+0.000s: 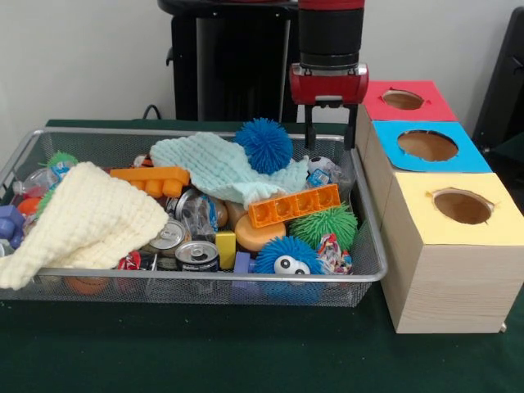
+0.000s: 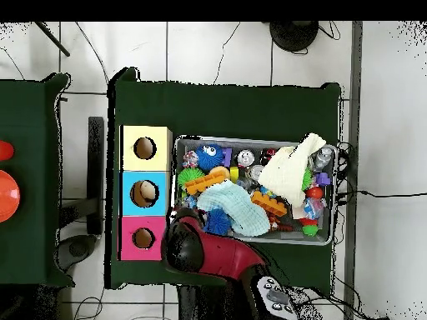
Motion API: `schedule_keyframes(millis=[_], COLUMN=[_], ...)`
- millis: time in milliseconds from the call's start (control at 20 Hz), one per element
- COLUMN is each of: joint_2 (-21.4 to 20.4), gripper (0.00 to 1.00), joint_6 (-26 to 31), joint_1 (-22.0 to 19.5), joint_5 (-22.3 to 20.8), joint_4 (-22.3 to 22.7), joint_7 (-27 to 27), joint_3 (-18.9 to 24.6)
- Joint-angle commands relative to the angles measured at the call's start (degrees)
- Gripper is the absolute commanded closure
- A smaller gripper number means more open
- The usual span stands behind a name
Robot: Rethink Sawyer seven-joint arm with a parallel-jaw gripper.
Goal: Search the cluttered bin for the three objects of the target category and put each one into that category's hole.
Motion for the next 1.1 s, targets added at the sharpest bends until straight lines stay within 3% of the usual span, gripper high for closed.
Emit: schedule_keyframes(millis=[50, 550, 1100], joint_2=[2.89, 6.2, 7.0], gripper=[0.0, 0.0, 0.0], joint_6=[-0.89, -6.99, -6.69], joint_1=[1.49, 2.27, 2.72], joint_5=[3.24, 2.68, 3.43], joint_4=[-4.24, -3.85, -5.85], joint_7=[12.75, 14.35, 13.14], joint_3=[0.36, 0.1, -1.04])
